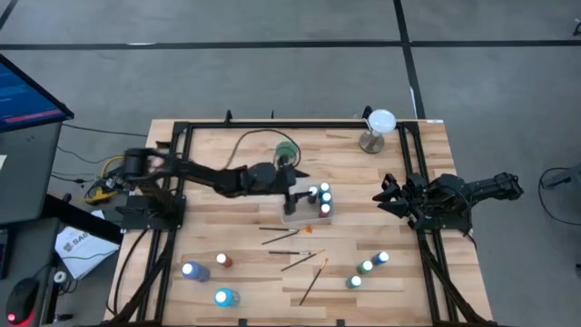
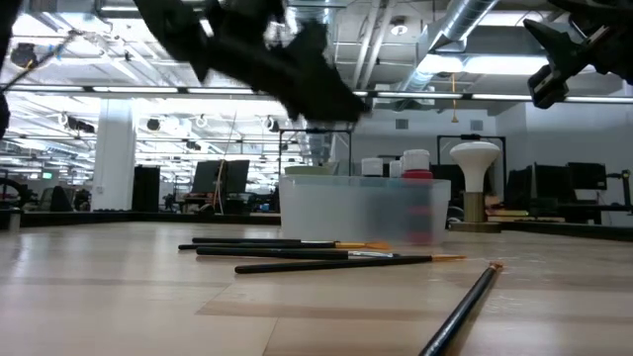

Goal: Pick & Place Paint Supplies
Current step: Put the red paint bottle into the transparent bin

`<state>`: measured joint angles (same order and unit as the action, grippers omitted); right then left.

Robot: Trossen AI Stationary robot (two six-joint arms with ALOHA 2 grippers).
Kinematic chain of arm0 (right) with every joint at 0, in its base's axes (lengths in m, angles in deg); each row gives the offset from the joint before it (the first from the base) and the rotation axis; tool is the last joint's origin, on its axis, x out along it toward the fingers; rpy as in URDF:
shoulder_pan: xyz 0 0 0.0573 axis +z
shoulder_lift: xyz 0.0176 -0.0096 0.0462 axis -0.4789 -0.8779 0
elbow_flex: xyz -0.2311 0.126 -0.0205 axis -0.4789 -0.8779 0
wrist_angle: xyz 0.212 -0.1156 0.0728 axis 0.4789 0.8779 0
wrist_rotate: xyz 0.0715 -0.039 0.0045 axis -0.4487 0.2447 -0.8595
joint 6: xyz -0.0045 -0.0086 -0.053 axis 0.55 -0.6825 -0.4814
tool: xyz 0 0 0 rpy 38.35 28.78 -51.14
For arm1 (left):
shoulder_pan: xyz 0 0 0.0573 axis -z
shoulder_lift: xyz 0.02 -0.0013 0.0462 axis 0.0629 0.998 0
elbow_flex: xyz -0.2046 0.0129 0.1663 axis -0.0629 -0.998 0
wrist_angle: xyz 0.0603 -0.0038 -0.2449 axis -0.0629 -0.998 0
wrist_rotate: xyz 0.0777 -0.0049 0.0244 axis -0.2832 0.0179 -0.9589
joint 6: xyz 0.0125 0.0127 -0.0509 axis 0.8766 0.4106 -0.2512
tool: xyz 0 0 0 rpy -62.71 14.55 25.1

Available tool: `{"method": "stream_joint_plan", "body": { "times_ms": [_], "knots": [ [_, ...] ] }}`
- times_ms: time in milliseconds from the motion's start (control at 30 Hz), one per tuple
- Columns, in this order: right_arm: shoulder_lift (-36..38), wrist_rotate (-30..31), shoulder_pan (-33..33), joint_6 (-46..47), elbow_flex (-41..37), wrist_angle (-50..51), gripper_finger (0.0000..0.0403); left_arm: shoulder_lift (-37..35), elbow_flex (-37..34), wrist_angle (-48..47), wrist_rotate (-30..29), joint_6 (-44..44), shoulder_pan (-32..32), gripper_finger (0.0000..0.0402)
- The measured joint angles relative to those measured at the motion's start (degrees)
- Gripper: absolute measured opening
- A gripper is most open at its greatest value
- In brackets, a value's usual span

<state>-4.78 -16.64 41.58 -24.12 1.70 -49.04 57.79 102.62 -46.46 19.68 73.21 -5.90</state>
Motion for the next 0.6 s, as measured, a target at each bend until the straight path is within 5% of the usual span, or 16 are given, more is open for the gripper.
{"method": "stream_joint_plan", "body": {
  "times_ms": [300, 600],
  "knots": [
    [0.0, 0.0, 0.0, 0.0, 0.0, 0.0, 0.0122, -27.1, 0.0, -30.7, 3.2, -1.5, 15.2, 0.0274],
    [0.0, 0.0, 0.0, 0.0, 0.0, 0.0, 0.0122, -37.2, 0.0, -49.2, 2.1, -2.3, 33.6, 0.0274]
  ]
}}
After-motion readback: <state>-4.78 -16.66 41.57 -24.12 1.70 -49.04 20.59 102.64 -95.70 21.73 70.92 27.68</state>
